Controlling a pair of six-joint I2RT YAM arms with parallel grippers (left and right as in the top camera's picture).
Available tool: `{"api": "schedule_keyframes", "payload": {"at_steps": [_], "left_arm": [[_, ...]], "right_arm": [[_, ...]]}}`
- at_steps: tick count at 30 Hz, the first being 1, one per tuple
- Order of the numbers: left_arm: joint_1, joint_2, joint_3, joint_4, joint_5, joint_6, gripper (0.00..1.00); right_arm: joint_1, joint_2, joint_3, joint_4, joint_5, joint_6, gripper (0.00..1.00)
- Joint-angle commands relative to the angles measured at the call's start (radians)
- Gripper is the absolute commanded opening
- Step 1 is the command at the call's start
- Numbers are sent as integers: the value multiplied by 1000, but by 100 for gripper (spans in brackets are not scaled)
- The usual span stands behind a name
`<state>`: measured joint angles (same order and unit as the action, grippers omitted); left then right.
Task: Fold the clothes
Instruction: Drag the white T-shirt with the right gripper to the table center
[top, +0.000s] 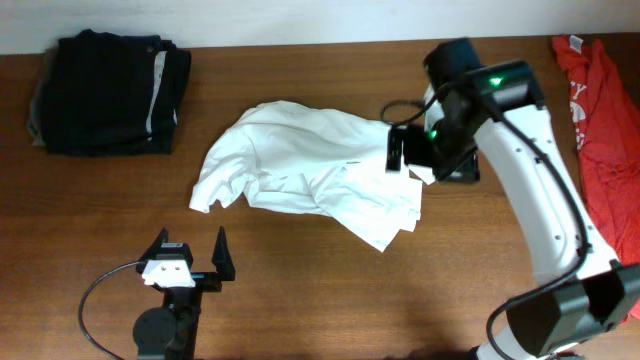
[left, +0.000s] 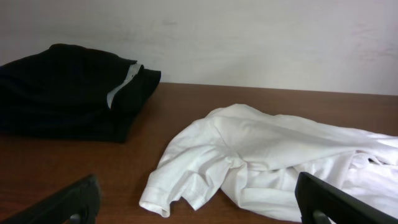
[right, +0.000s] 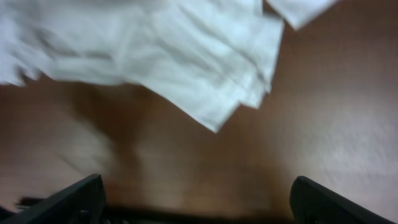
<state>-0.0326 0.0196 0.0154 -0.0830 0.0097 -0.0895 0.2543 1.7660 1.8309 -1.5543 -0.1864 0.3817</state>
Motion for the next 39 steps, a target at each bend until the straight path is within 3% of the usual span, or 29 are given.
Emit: {"api": "schedule_keyframes", "payload": {"at_steps": [1, 5, 16, 20, 23, 39], "left_arm": [[-4, -2, -6, -1, -7, 16, 99], [-4, -2, -6, -1, -7, 16, 99], [-4, -2, -6, -1, -7, 16, 99], [-4, -2, -6, -1, -7, 16, 99], [-4, -2, -6, -1, -7, 16, 99], [-4, -2, -6, -1, -7, 16, 99]], "right_arm": [[56, 8, -147, 19, 45, 4, 98], [86, 8, -350, 163, 104, 172, 98], [87, 8, -745, 589, -56, 178, 98], [87, 8, -808, 686, -43, 178, 98], [87, 8, -834, 722, -22, 179, 89], [242, 8, -838, 752, 198, 290, 89]]}}
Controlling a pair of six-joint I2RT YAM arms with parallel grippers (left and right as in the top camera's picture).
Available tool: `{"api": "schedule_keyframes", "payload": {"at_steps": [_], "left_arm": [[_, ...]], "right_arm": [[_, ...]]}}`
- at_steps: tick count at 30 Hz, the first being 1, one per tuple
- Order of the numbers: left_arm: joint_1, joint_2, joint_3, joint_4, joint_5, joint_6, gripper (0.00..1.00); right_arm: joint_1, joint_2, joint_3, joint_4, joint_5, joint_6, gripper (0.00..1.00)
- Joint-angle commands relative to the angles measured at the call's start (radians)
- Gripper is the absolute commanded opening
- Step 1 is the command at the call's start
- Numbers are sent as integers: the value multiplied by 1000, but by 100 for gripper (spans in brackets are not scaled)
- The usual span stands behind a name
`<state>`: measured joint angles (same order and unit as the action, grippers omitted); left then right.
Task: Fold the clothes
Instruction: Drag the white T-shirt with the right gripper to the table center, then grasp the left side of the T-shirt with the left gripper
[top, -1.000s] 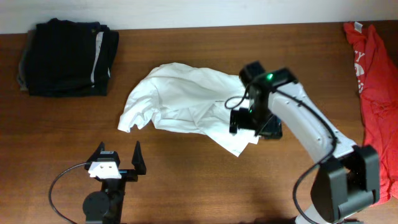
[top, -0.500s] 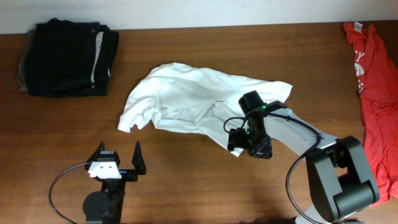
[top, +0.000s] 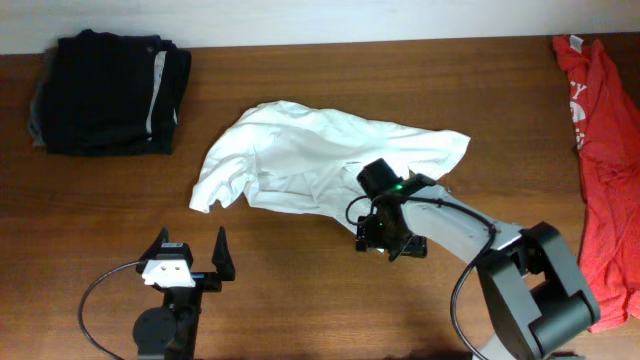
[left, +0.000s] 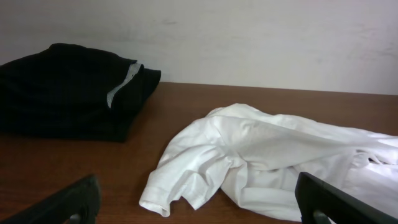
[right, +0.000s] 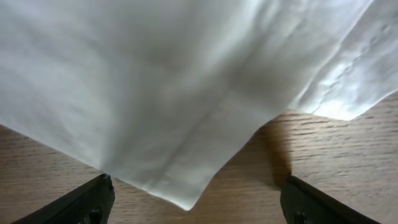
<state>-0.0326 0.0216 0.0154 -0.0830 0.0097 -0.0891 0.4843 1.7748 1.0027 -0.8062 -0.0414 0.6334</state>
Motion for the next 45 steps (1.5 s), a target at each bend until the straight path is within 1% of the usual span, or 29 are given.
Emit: {"api": "schedule_keyframes", "payload": {"at_steps": [1, 2, 5, 6, 7, 9, 10, 11, 13, 17, 21, 24, 27, 31, 33, 38, 41, 44, 45], "left_arm": [[-4, -4, -6, -1, -7, 16, 99], [-4, -4, -6, -1, -7, 16, 99], [-4, -4, -6, -1, -7, 15, 99], [-4, -4, -6, -1, -7, 15, 99], [-4, -4, -6, -1, -7, 16, 99], [-4, -4, -6, -1, -7, 16, 99], [-4, -4, -6, -1, -7, 16, 99], [-4, -4, -6, -1, -7, 16, 99], [-4, -4, -6, -1, -7, 16, 99], [-4, -4, -6, -1, -7, 16, 99], [-4, -4, -6, -1, -7, 15, 99], [-4, -4, -6, -1, -7, 15, 99], [-4, -4, -6, -1, -7, 15, 99], [-4, -4, -6, -1, -7, 15, 99], [-4, -4, -6, -1, -7, 15, 99], [-4, -4, -6, -1, -7, 15, 99], [-4, -4, -6, -1, -6, 15, 99], [-4, -4, -6, 0, -5, 15, 99], [-4, -4, -6, 0, 25, 2, 100]], "right_arm": [[12, -1, -10, 4, 54, 38, 88], [12, -1, -10, 4, 54, 38, 85], [12, -1, -10, 10, 54, 38, 61], [12, -1, -10, 13, 54, 38, 51], [12, -1, -11, 17, 54, 38, 44], [12, -1, -12, 22, 53, 38, 33], [12, -1, -12, 22, 53, 38, 30], [12, -1, -12, 23, 53, 38, 24], [12, -1, -12, 23, 54, 38, 4], [3, -3, -10, 6, 55, 37, 4], [-37, -15, -9, -59, 74, 38, 4], [-85, -60, -9, -124, 80, 42, 4], [-129, -142, -9, -181, 80, 41, 4], [-171, -311, -9, -232, 79, 34, 4], [-178, -420, -9, -251, 80, 0, 4], [-179, -610, -9, -320, 80, 0, 4], [-179, -668, -9, -351, 80, 0, 4], [-178, -682, -9, -367, 79, 0, 4], [-177, -679, -9, -370, 76, 0, 4]]}}
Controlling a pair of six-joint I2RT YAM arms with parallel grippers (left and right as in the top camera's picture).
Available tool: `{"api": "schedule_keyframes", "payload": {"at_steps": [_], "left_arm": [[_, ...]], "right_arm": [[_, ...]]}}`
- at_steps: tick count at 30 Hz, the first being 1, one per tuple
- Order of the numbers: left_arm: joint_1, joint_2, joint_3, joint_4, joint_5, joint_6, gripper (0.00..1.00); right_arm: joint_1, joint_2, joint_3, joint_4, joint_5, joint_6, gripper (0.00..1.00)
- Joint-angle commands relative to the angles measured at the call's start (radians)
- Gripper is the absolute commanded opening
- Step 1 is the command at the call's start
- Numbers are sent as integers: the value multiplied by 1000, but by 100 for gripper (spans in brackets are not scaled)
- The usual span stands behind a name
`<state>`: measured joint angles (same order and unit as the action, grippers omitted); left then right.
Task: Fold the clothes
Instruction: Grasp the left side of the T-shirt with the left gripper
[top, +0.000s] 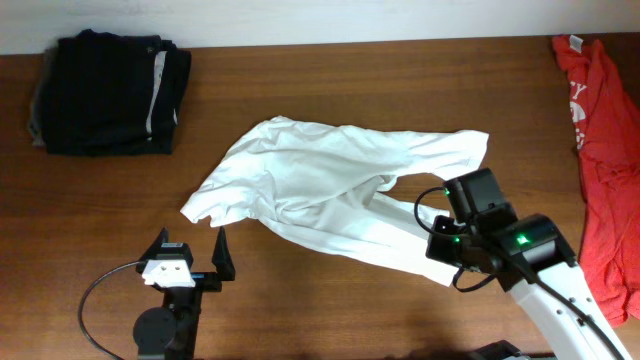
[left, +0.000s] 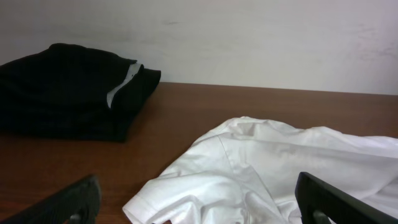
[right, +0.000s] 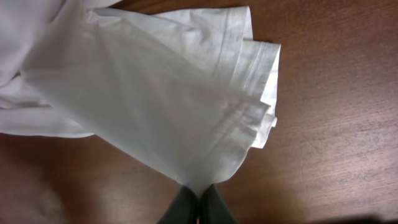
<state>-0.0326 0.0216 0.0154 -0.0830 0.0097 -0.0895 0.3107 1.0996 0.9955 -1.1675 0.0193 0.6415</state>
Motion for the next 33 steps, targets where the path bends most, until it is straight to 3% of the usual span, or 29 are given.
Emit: {"api": "schedule_keyframes", "payload": {"at_steps": [1, 6, 13, 18, 24, 30, 33], "left_arm": [[-4, -4, -5, 7, 97, -55, 99], [-4, 1, -5, 38, 428, -307, 99], [-4, 1, 6, 99, 507, -297, 99], [-4, 77, 128, -9, 452, -177, 99], [-4, 420, 393, -158, 323, -49, 99], [-4, 881, 755, -361, 134, 5, 99], [-4, 1049, 846, -378, 130, 5, 99]], "right_arm": [[-3, 1, -2, -8, 1, -8, 4], [-3, 8, -2, -2, -33, -8, 4], [-3, 8, -3, -4, -30, -40, 4], [-3, 8, -3, -4, -30, -43, 4], [-3, 8, -3, 4, -32, -42, 4], [-3, 8, -3, -8, -34, -43, 4], [-3, 8, -3, -7, -34, -59, 4]]}}
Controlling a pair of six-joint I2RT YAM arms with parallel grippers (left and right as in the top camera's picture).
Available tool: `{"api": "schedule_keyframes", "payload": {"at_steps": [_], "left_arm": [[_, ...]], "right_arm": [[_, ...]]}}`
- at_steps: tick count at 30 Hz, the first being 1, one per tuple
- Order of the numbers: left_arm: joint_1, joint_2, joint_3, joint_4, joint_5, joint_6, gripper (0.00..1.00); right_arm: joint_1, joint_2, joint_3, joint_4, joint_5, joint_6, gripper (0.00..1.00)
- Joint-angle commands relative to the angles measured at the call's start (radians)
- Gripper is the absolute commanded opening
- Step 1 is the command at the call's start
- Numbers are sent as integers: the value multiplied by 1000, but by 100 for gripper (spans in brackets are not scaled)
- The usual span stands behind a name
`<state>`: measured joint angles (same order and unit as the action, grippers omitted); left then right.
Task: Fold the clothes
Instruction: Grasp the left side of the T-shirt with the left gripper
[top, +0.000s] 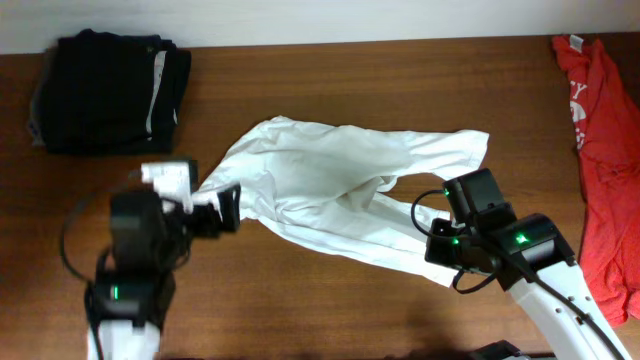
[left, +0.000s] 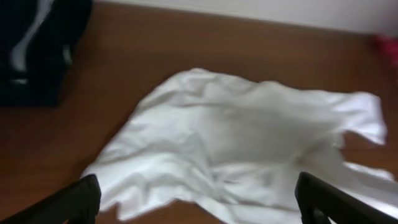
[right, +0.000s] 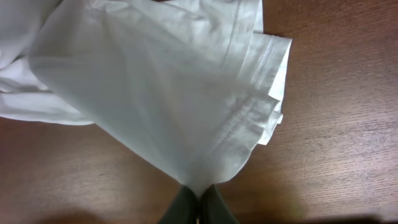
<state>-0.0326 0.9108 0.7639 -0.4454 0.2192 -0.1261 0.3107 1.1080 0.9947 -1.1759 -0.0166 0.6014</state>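
A white shirt (top: 330, 190) lies crumpled and partly spread across the middle of the table. My right gripper (right: 198, 200) is shut on its front-right hem corner (top: 425, 245), and the cloth fans out from the pinched fingers. My left gripper (top: 222, 205) hovers open at the shirt's left sleeve. In the left wrist view it looks down on the white shirt (left: 236, 137), with its fingers (left: 87, 199) wide apart and nothing between them.
A folded pile of black clothes (top: 110, 90) sits at the back left and shows as black clothes (left: 31, 50) in the left wrist view. A red garment (top: 600, 130) hangs over the table's right edge. Bare wood (top: 320, 310) lies in front of the shirt.
My left arm has left its low spot at the front left and now stands open, higher, beside the shirt's left sleeve. The right gripper still pinches the hem, almost unmoved.
At first my right gripper was open over the right side of the bunched shirt. Then it was open and low at the shirt's front edge. After that it was shut on the hem, with the shirt stretched toward the front right. Now the left gripper is at the sleeve.
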Motion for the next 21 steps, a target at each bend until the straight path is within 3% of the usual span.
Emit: {"api": "schedule_keyframes", "payload": {"at_steps": [1, 6, 21], "left_arm": [[-4, 203, 109, -12, -90, 42, 99], [55, 423, 114, 37, -131, 34, 99], [136, 745, 114, 146, -131, 34, 99]], "right_arm": [[-3, 0, -2, 1, 3, -21, 4], [-3, 0, -2, -3, 2, -46, 4], [-3, 0, -2, 5, 3, -48, 5]]}}
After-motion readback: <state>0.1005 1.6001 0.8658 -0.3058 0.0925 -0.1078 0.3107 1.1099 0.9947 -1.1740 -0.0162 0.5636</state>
